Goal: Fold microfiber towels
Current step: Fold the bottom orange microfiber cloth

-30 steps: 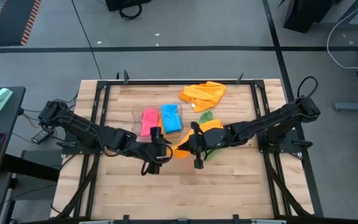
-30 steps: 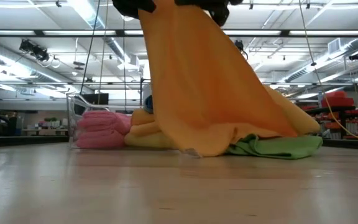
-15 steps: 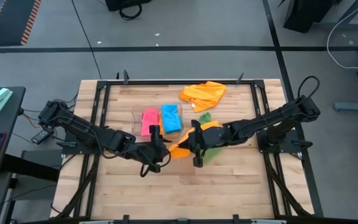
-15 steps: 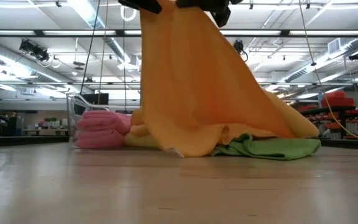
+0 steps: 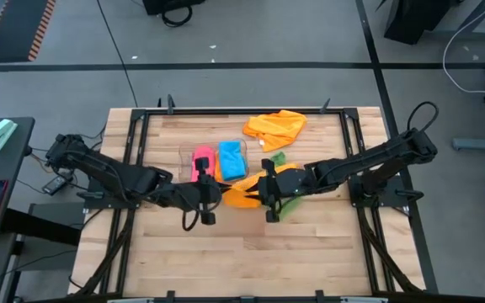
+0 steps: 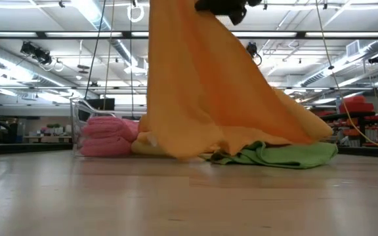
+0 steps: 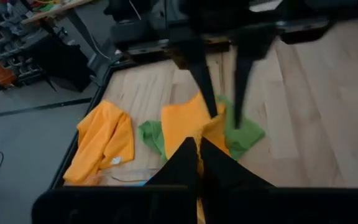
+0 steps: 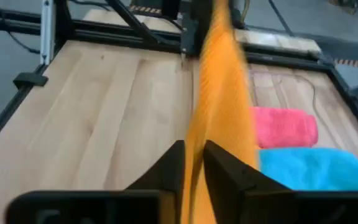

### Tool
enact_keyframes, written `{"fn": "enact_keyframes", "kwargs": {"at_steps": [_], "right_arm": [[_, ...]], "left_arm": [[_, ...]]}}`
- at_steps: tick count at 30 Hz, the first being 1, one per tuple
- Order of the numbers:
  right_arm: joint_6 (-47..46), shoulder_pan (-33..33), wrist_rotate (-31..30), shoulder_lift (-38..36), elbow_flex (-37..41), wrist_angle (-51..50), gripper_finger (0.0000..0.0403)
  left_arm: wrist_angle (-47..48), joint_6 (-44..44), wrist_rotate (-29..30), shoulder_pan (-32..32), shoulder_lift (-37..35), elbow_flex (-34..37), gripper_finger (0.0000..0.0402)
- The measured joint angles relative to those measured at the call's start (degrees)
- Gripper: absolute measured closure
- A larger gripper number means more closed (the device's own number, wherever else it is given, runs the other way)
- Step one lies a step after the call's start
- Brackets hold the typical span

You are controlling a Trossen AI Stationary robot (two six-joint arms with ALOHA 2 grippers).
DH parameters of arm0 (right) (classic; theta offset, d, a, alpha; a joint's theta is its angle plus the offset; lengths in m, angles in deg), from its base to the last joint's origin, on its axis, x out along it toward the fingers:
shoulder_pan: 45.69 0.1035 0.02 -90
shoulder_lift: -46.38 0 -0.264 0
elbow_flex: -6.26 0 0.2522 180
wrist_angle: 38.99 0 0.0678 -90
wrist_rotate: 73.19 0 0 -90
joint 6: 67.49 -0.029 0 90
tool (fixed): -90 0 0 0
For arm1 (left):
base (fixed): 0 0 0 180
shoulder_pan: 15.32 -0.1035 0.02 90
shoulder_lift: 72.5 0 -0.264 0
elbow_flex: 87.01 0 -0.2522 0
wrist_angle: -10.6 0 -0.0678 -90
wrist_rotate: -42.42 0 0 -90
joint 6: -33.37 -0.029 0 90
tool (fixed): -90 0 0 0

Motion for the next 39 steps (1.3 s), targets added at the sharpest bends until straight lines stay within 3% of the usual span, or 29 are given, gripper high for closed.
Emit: {"fn": "enact_keyframes", "kwargs": {"at_steps": [3,7,13,22,27,35,39], "right_arm": [[1.2,1.2,-2.7,0.3,0.0,-2.7,0.0296],[-2.1,1.7,-12.0,3.1,0.1,-7.5,0.0259],[-10.6,1.6,-20.6,5.1,0.1,-17.7,0.0243],[-29.3,0.7,-22.4,4.7,3.2,-39.8,0.0253],[-37.0,0.1,-22.2,4.6,6.8,-46.0,0.0253],[-32.4,-1.8,-21.6,4.6,13.2,-39.9,0.0255],[-29.8,-1.9,-21.3,4.6,14.7,-37.2,0.0286]], "left_arm": [[3.7,1.9,-0.1,-0.7,0.1,-2.2,0.0393],[4.1,2.5,-0.1,-1.5,0.1,-2.9,0.0394],[6.9,3.9,-0.1,-1.5,0.1,-3.3,0.039],[9.9,6.0,-0.1,-1.5,0.1,-3.5,0.0389],[11.7,6.9,-0.1,-1.4,0.1,-3.5,0.039],[11.7,7.0,-1.4,-1.3,0.1,-3.5,0.0378],[12.1,7.0,-1.7,-1.3,0.1,-3.5,0.0388]]}}
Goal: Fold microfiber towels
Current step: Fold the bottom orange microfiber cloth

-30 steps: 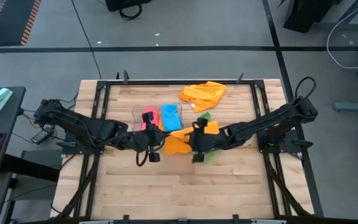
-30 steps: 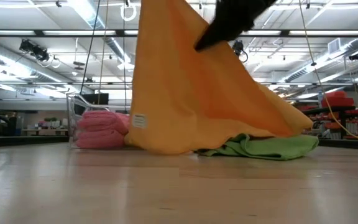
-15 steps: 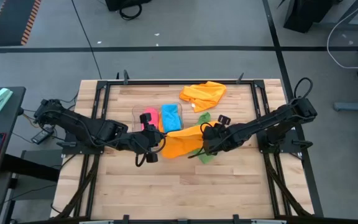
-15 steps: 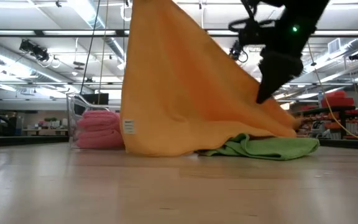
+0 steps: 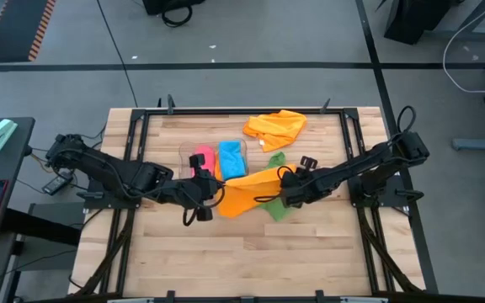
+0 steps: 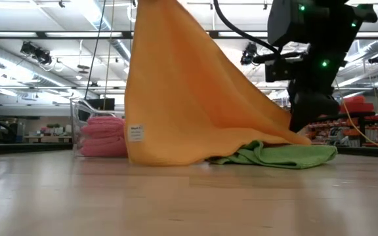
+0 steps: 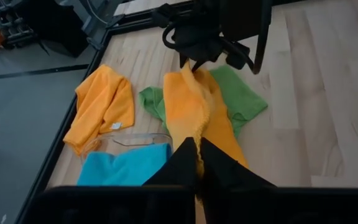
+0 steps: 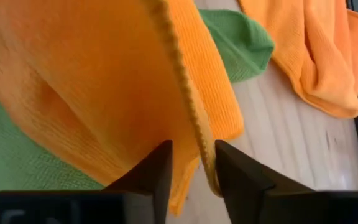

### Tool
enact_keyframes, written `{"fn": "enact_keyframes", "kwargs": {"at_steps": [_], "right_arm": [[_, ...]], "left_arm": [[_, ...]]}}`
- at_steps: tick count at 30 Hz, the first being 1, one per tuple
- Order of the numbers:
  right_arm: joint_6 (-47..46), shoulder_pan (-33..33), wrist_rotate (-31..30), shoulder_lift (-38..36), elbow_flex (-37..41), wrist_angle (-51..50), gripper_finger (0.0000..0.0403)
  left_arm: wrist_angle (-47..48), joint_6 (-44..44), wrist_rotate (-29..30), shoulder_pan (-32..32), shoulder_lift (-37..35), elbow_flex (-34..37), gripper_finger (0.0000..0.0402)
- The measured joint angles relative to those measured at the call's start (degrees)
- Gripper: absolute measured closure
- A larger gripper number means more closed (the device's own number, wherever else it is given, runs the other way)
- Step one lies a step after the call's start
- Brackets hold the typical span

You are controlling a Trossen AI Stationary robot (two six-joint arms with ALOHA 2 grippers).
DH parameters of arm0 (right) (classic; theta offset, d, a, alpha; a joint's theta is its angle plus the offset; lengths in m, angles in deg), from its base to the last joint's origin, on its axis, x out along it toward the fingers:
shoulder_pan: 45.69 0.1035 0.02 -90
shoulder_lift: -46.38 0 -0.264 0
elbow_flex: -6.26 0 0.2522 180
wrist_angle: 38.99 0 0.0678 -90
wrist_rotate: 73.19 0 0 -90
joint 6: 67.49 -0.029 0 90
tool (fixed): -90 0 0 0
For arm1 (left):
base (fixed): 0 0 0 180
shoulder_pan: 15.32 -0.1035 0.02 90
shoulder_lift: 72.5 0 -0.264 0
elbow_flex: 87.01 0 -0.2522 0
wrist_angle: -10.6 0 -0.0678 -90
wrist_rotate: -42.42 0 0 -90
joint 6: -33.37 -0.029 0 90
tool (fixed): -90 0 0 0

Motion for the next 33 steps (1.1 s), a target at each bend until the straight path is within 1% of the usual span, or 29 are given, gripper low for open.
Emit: {"fn": "enact_keyframes", "kwargs": {"at_steps": [3,5,7,10,14,20,22,25,27,31,33], "right_arm": [[1.3,0.0,0.0,0.0,0.1,-0.2,0.0341],[2.3,0.0,0.4,0.0,0.1,-0.2,0.0378],[3.1,0.0,0.4,-0.1,0.1,-0.2,0.0394],[4.3,0.0,0.5,-1.2,-0.8,-0.9,0.0395],[5.6,0.1,0.5,-3.7,-4.8,-4.1,0.0396],[7.4,1.5,0.7,-8.2,-12.7,-11.0,0.0397],[8.2,2.8,1.9,-10.0,-15.4,-12.2,0.0398],[8.8,5.4,4.7,-12.8,-19.4,-13.4,0.0398],[9.3,7.4,6.3,-14.5,-21.9,-13.3,0.0398],[10.3,11.5,8.5,-16.7,-26.8,-13.7,0.0398],[10.2,13.3,10.9,-17.3,-29.1,-13.6,0.0398]], "left_arm": [[1.2,0.2,-0.1,0.0,0.0,0.0,0.0394],[2.0,1.3,-0.1,0.0,0.0,0.0,0.0389],[3.2,2.3,-0.1,0.0,0.0,0.0,0.0381],[3.3,3.2,-0.7,0.0,0.0,0.0,0.0382],[3.2,3.0,-1.2,0.3,-0.8,0.1,0.0394],[2.7,3.0,-1.7,1.1,-1.9,0.1,0.0377],[2.5,3.0,-2.6,2.4,-2.9,0.1,0.038],[0.1,1.5,-6.1,4.4,-4.4,0.0,0.0393],[-1.1,0.6,-7.4,5.8,-5.6,0.1,0.0394],[-5.1,-2.1,-7.4,8.8,-7.4,0.1,0.0378],[-8.0,-3.1,-8.4,10.1,-7.9,0.0,0.0374]]}}
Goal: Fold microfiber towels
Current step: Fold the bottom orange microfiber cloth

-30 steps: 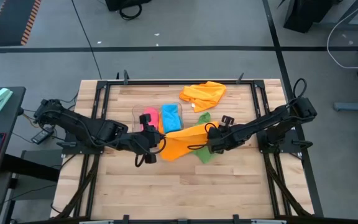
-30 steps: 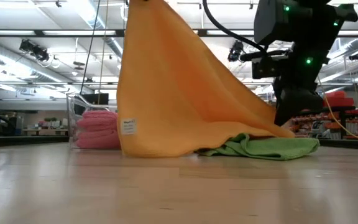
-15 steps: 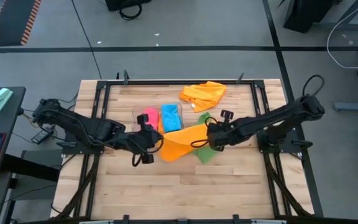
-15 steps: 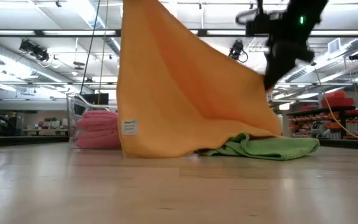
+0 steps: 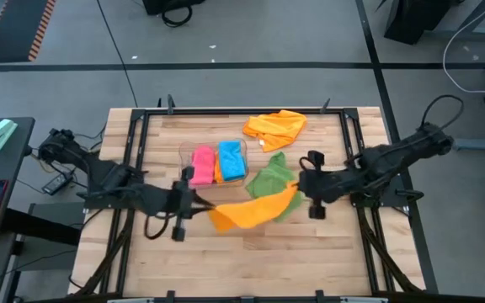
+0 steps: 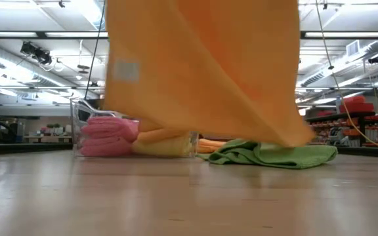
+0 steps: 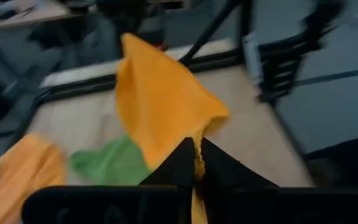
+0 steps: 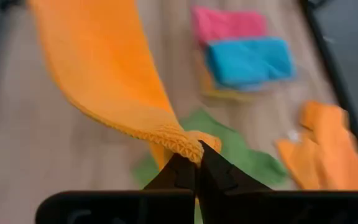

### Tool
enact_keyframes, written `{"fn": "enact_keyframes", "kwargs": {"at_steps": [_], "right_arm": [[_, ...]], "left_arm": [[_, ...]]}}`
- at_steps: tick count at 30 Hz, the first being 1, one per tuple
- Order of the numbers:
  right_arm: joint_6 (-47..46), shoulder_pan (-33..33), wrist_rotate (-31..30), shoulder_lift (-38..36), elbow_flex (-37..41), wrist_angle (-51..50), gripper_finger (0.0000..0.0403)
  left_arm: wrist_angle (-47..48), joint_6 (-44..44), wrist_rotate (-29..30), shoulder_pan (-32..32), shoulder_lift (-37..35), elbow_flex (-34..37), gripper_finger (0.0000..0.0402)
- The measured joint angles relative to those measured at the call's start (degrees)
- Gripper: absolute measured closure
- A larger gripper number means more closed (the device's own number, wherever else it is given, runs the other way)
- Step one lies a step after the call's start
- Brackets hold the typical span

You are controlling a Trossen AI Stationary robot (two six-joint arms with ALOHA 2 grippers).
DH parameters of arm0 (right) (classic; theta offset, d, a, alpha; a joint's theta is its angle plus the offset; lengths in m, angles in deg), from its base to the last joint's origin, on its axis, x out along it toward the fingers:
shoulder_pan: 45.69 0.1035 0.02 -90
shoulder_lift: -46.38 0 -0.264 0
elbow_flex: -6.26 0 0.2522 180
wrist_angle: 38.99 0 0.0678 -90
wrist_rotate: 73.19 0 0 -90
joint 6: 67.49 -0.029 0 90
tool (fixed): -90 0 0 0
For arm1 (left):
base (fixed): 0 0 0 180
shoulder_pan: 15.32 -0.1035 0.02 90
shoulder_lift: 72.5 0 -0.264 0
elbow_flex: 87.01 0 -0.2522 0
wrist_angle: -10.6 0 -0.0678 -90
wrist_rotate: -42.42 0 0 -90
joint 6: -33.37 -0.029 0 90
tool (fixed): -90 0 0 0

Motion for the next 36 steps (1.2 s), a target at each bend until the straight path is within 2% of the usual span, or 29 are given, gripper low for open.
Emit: {"fn": "enact_keyframes", "kwargs": {"at_steps": [7,11,13,16,20,25,29,36], "right_arm": [[-3.2,7.6,9.7,0.2,-4.3,0.1,0.0397],[-2.2,11.2,16.9,0.9,-4.3,3.0,0.0396],[-1.4,12.7,18.2,0.7,-4.3,4.6,0.0396],[0.0,13.1,17.7,0.7,-4.3,4.2,0.0396],[1.4,9.1,16.1,3.3,-4.3,0.9,0.0396],[3.8,0.3,16.0,9.9,-4.3,-2.9,0.0396],[8.1,-5.5,16.0,16.9,-4.2,-3.2,0.0396],[15.0,-12.1,14.4,26.9,-4.2,-2.3,0.0395]], "left_arm": [[-2.1,7.1,-9.2,3.9,1.2,0.0,0.0394],[-4.3,9.3,-14.0,6.0,2.9,0.2,0.0388],[-6.9,10.6,-16.1,6.8,3.1,0.0,0.0379],[-5.1,12.4,-16.8,7.6,3.2,0.0,0.0377],[0.1,15.5,-13.9,7.0,3.2,0.7,0.0393],[2.3,21.6,-10.7,3.3,3.2,7.4,0.0384],[2.6,27.7,-10.3,0.3,3.2,14.3,0.0375],[4.5,34.7,-10.4,-1.1,3.2,20.9,0.0394]]}}
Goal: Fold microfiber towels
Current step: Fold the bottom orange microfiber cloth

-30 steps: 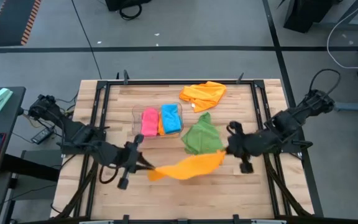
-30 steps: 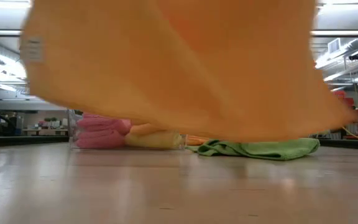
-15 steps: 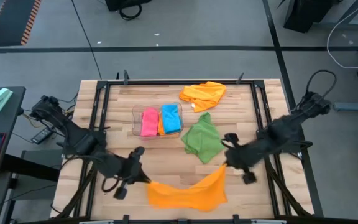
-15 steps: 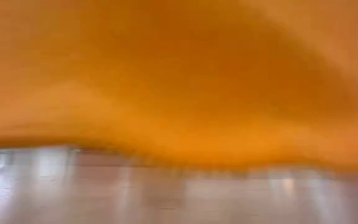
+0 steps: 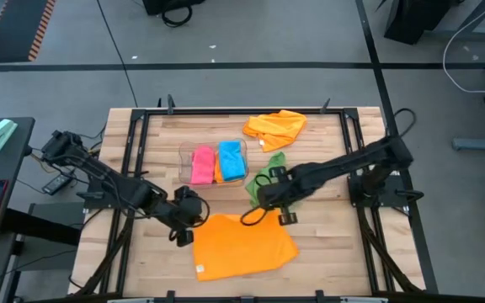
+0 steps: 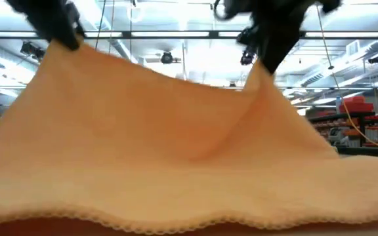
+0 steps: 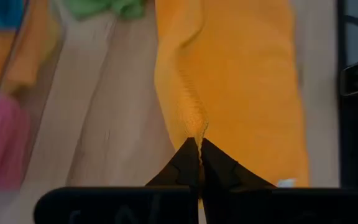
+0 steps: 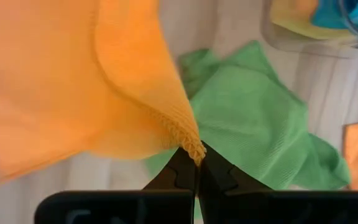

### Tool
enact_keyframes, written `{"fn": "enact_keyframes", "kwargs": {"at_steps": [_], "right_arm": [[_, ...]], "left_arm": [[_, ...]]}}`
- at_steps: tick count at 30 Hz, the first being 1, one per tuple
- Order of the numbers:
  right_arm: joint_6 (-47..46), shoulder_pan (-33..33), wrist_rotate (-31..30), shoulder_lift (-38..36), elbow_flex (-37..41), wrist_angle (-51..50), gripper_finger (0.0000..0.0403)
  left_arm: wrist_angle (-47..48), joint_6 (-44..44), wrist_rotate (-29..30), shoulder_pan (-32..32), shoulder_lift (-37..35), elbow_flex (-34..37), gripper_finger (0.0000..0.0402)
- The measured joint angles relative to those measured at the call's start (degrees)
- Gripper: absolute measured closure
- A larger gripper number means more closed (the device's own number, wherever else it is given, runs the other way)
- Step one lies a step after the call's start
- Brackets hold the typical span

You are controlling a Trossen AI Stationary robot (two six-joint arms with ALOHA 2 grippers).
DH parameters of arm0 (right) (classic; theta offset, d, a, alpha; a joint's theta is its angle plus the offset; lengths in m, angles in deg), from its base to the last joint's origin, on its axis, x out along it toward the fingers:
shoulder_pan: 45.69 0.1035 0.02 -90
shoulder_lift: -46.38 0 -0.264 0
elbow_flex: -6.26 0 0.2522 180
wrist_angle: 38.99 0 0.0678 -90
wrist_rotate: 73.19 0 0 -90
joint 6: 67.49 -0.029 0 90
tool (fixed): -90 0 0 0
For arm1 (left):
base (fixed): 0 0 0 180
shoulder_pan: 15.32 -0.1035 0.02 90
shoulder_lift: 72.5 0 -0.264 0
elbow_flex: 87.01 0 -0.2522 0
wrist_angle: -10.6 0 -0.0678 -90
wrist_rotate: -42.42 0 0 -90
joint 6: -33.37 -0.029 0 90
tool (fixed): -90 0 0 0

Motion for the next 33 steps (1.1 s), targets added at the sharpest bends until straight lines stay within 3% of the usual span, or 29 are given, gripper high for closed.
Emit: {"fn": "enact_keyframes", "kwargs": {"at_steps": [7,16,23,28,33], "right_arm": [[2.5,-5.0,-1.0,3.2,0.0,4.2,0.0395],[3.3,-10.6,-1.1,4.5,0.0,6.1,0.039],[5.3,-13.5,-0.9,4.4,2.5,6.4,0.0315],[6.8,-15.6,-0.8,2.1,4.2,6.3,0.0252],[8.0,-18.1,0.5,1.6,7.8,7.5,0.0215]], "left_arm": [[0.2,7.0,0.0,0.0,0.0,4.7,0.0372],[0.7,13.2,-1.1,0.3,0.0,8.2,0.0394],[0.9,17.6,-1.5,1.0,0.0,10.2,0.0365],[1.4,18.1,-1.5,1.7,0.0,10.4,0.0378],[2.7,19.9,-1.5,2.7,0.0,10.4,0.0392]]}}
